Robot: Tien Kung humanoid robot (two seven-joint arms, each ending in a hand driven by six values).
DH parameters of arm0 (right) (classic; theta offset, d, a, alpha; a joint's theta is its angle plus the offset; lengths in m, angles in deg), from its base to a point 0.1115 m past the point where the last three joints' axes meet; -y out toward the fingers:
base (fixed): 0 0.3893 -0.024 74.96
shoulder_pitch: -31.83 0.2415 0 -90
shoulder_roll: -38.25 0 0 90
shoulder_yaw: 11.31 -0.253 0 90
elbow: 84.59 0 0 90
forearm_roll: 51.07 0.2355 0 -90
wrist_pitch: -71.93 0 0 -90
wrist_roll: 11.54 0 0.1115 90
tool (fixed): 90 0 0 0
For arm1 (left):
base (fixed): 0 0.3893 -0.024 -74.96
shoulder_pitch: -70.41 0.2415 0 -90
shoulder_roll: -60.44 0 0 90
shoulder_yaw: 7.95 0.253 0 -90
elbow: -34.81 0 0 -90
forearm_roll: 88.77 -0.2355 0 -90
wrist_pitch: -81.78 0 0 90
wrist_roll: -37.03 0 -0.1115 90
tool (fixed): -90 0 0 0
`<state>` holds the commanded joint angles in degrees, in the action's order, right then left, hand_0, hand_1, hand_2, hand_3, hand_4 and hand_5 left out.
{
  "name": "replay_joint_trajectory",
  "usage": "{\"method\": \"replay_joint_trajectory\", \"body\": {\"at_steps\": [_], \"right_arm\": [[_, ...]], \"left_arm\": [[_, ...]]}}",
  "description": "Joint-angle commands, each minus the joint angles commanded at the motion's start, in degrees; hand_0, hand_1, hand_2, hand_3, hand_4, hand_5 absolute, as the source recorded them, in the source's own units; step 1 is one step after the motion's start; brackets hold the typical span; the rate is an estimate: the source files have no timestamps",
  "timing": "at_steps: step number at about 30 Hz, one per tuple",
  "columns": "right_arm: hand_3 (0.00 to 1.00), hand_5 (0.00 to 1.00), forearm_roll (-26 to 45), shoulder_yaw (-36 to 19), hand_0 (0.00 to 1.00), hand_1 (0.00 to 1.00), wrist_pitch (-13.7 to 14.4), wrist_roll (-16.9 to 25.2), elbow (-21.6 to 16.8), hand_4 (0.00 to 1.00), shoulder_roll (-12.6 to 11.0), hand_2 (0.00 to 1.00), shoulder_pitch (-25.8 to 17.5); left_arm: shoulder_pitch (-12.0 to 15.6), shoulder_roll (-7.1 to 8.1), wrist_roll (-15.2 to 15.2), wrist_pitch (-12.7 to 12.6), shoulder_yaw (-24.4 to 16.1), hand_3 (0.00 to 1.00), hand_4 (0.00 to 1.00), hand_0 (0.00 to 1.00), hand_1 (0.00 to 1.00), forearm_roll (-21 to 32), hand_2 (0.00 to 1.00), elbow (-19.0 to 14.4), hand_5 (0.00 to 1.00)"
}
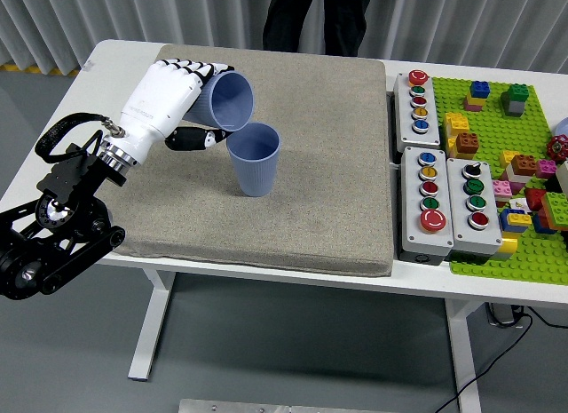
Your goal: Pick cup pour cup place
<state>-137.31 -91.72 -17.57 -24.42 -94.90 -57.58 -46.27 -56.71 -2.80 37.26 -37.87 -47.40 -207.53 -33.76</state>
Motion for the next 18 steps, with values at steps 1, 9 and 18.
{"method": "replay_joint_trajectory", "body": {"at_steps": [1,9,18], "right_arm": [[0.585,0.06,0.03,0.01,0.692,0.668,0.01,0.0,0.0,0.002,0.0,0.597,0.01],[0.585,0.057,-0.04,-0.12,0.692,0.668,0.03,0.01,0.0,0.002,0.0,0.597,0.04],[0.584,0.058,-0.07,-0.25,0.693,0.668,0.04,0.01,0.0,0.002,-0.04,0.596,0.05]], "left_arm": [[-0.11,0.05,-0.13,0.07,0.07,0.566,0.645,0.519,0.515,-0.44,0.522,0.05,0.168],[-0.99,0.52,-0.95,0.45,1.04,0.567,0.646,0.521,0.515,-2.57,0.522,-0.04,0.169],[-1.93,1.0,-2.29,-0.58,2.56,0.568,0.648,0.518,0.514,-5.38,0.522,-0.31,0.175]]}}
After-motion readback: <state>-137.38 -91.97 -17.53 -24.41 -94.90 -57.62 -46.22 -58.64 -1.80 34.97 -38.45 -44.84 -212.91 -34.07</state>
